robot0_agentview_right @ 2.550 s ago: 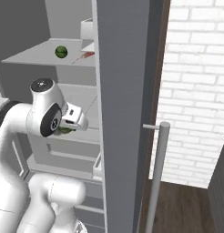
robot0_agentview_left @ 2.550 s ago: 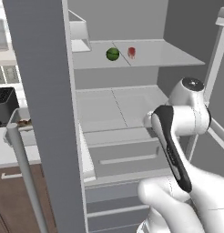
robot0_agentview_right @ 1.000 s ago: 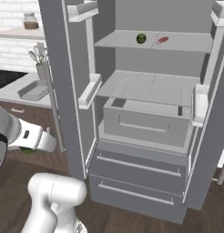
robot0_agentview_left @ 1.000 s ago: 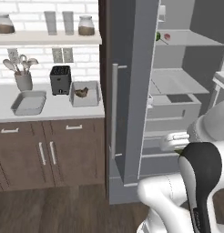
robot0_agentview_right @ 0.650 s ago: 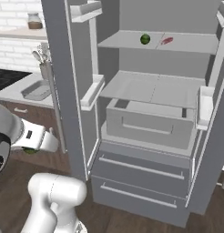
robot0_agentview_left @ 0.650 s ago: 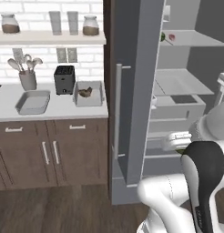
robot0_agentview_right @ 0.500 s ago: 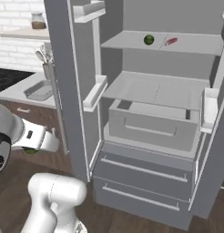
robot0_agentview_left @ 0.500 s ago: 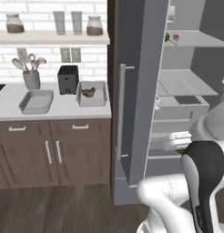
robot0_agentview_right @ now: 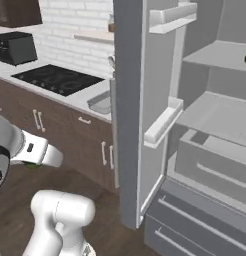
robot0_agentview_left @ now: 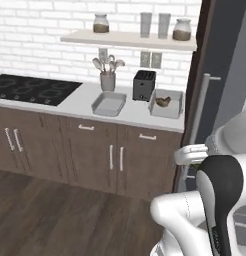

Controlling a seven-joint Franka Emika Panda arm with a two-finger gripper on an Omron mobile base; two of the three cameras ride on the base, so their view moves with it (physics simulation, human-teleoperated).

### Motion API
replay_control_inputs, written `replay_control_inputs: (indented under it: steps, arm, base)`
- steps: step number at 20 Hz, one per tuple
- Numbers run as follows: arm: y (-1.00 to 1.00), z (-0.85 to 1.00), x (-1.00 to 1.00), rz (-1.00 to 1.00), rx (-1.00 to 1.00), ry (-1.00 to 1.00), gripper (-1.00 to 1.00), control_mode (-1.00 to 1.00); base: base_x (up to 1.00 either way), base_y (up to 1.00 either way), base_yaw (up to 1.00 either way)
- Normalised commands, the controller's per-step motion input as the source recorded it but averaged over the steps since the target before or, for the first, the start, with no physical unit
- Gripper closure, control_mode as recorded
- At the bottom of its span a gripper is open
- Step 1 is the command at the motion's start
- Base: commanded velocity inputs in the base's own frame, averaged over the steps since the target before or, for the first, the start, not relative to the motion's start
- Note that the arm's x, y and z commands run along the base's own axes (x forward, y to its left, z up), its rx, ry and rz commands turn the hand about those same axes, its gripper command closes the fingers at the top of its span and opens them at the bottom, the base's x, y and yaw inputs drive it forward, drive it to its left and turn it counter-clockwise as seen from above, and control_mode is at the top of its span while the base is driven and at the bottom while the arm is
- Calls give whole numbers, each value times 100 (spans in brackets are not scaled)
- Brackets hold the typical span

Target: Place one avocado and one steak in each tupperware on the nearby counter, to pack two identical lunches.

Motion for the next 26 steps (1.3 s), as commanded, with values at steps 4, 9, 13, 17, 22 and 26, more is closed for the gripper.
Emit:
replay_control_inputs:
  steps: [4,9,13,17,22,26]
  arm:
    - [0,0,0,0,0,0,100,100]
    - [0,0,0,0,0,0,100,100]
    - [0,0,0,0,0,0,100,100]
    - [0,0,0,0,0,0,100,100]
    - [0,0,0,0,0,0,100,100]
    - [0,0,0,0,0,0,100,100]
  base:
    - [78,74,53]
    - [100,49,35]
    - [100,14,-11]
    - [100,38,-50]
    - [78,31,-67]
    - [50,13,-71]
